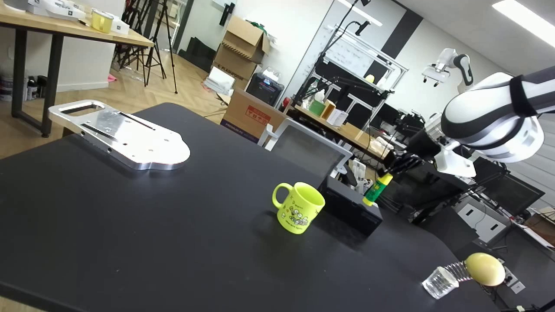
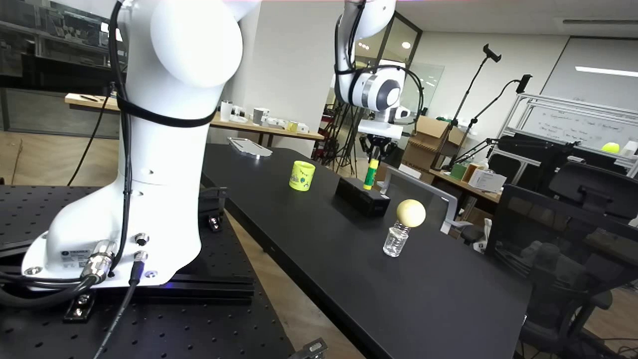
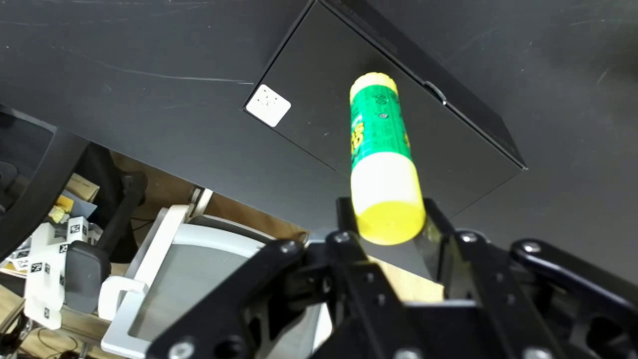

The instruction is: Move the paper glue from the mug to the box

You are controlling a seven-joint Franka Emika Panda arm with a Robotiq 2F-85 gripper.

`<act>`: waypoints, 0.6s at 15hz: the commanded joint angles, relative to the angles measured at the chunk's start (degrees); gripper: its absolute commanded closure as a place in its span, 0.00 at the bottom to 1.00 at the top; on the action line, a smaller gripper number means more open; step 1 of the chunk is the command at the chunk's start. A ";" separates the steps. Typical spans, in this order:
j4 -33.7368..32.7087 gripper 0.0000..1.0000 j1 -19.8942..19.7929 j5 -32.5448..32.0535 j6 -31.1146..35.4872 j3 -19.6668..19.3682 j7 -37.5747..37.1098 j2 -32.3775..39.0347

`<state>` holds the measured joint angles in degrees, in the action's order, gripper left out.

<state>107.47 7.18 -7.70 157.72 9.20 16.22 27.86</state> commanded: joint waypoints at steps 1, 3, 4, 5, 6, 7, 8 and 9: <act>-1.08 0.91 -2.14 2.02 -0.11 1.67 1.41 0.76; -1.19 0.91 -2.64 2.53 -0.35 1.98 1.83 1.12; -1.26 0.91 -2.77 2.54 -0.38 2.01 1.84 1.25; -1.30 0.91 -2.87 2.55 -0.41 2.05 1.87 1.35; -1.40 0.91 -2.92 2.54 -0.52 2.08 1.90 1.48; -1.49 0.91 -2.90 2.49 -0.62 2.06 1.89 1.58; -1.58 0.52 -3.02 2.67 -0.84 2.25 2.09 1.68; -1.62 0.40 -3.59 3.42 -1.31 3.06 2.96 1.70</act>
<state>107.29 5.06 -6.08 157.70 10.37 17.26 29.01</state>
